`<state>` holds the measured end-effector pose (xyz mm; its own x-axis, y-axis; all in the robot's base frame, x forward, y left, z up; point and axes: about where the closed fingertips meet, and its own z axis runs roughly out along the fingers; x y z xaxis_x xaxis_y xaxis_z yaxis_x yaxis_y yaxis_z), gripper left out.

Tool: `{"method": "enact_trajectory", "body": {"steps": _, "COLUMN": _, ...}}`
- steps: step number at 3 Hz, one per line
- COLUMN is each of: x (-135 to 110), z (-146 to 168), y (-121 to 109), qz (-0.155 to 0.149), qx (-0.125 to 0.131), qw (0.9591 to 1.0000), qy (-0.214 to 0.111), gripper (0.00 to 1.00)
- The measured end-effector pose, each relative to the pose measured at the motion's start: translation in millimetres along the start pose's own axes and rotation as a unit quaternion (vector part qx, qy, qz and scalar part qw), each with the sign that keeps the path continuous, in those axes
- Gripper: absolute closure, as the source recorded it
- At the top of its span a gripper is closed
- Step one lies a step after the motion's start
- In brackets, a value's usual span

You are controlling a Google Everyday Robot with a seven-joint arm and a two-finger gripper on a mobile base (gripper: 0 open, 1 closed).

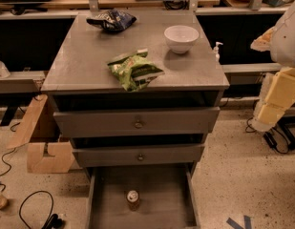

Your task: Pick orange can from bottom drawer and place on counter

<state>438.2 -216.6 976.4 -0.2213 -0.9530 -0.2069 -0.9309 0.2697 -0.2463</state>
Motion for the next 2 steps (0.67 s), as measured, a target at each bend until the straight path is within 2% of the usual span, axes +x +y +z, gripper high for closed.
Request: {"method": "enact_trajectory", "body": {"steps": 2, "x": 0.8, "z": 0.5, "y": -1.3, "qz": 0.003, "qx": 0.005, "qw": 0.9999, "qy": -0.009, "gripper": 0.0}}
